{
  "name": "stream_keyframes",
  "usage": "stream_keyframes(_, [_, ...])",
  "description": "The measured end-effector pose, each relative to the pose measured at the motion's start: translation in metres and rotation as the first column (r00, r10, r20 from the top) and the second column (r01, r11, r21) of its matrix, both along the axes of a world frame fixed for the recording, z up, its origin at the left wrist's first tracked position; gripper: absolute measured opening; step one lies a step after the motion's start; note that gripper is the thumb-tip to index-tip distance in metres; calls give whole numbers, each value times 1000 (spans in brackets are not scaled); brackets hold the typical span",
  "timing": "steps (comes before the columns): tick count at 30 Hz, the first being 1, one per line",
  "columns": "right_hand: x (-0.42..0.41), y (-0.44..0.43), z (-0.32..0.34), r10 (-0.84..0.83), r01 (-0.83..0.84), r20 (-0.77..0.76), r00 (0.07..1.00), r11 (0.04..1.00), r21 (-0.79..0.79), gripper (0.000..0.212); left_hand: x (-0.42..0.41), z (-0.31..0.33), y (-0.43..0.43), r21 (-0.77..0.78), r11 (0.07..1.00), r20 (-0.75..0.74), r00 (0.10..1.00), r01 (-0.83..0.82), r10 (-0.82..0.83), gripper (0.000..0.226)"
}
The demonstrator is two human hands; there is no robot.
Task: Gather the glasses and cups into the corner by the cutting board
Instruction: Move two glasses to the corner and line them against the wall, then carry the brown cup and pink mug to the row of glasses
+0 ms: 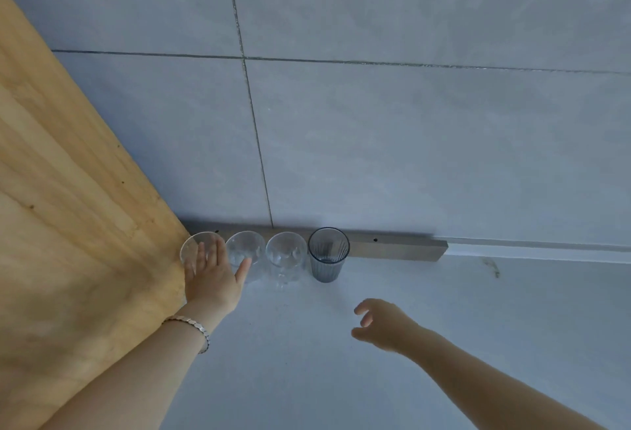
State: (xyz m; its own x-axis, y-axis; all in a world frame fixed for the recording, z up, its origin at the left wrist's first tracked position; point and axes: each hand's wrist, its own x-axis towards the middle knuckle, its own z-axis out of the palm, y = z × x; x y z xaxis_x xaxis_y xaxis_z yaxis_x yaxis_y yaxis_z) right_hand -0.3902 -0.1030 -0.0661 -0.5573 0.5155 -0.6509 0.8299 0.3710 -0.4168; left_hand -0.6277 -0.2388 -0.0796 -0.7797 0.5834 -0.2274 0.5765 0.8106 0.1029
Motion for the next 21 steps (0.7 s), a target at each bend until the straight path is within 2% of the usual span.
stream_keyframes(2, [16,-3,5,87,-86,61,994,996,-15,47,16,14,1,-52,997,-35,997,62,-64,71])
stream_keyframes(4, [35,-5,9,152,-151,127,980,988,-17,48,43,30,6,-96,976,-68,977,194,-201,63])
stream_keyframes(7, [71,-4,16,176,-179,198,964,984,-3,49,92,52,21,-77,927,27,930,367,-366,25])
stream_keyframes(8, [85,-2,20,168,-174,207,964,985,8,49,112,58,27,-60,917,79,917,395,-391,22])
stream_keyframes(11, [137,7,32,119,-131,208,971,990,44,50,174,67,52,-51,891,221,875,451,-431,30])
stream_keyframes(15, [231,29,39,16,-30,206,978,997,65,51,266,58,96,-40,839,366,789,543,-493,12])
stream_keyframes(21, [417,75,42,-159,139,236,959,985,101,53,437,42,161,-60,743,478,673,666,-565,27])
